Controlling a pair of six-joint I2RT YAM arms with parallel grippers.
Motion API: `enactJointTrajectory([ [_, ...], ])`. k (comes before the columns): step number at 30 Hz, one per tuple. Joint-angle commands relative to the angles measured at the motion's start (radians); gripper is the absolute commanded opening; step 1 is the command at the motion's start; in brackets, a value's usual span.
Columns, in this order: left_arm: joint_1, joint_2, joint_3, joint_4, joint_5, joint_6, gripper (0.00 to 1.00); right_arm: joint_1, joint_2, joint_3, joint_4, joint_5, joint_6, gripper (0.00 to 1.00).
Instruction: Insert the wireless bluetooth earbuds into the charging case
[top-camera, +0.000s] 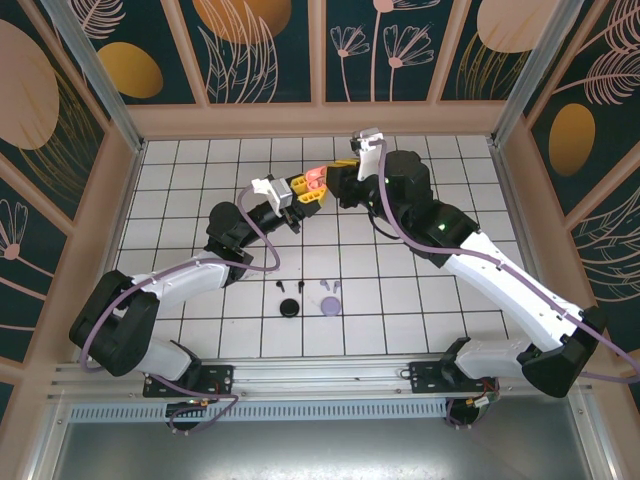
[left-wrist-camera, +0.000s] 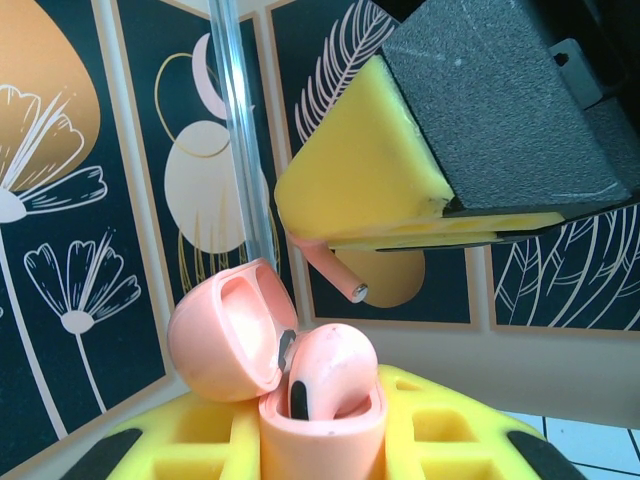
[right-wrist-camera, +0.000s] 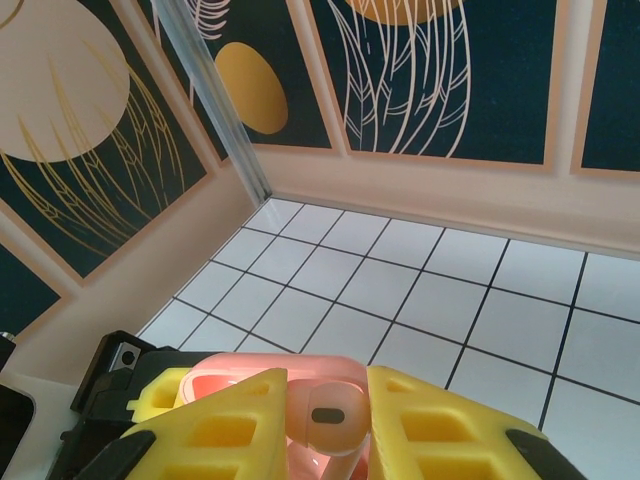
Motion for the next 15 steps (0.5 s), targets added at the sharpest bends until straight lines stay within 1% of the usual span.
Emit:
enactJointTrajectory([
  [1, -0.008, -0.029, 0.019, 0.067, 0.022, -0.02, 0.0, -0.01, 0.015, -0.019, 0.037, -0.001, 0.01, 0.21],
  [15, -0.007, -0.034, 0.018, 0.078, 0.026, -0.028, 0.0, -0.019, 0.031, -0.059, 0.042, 0.001, -0.003, 0.21],
])
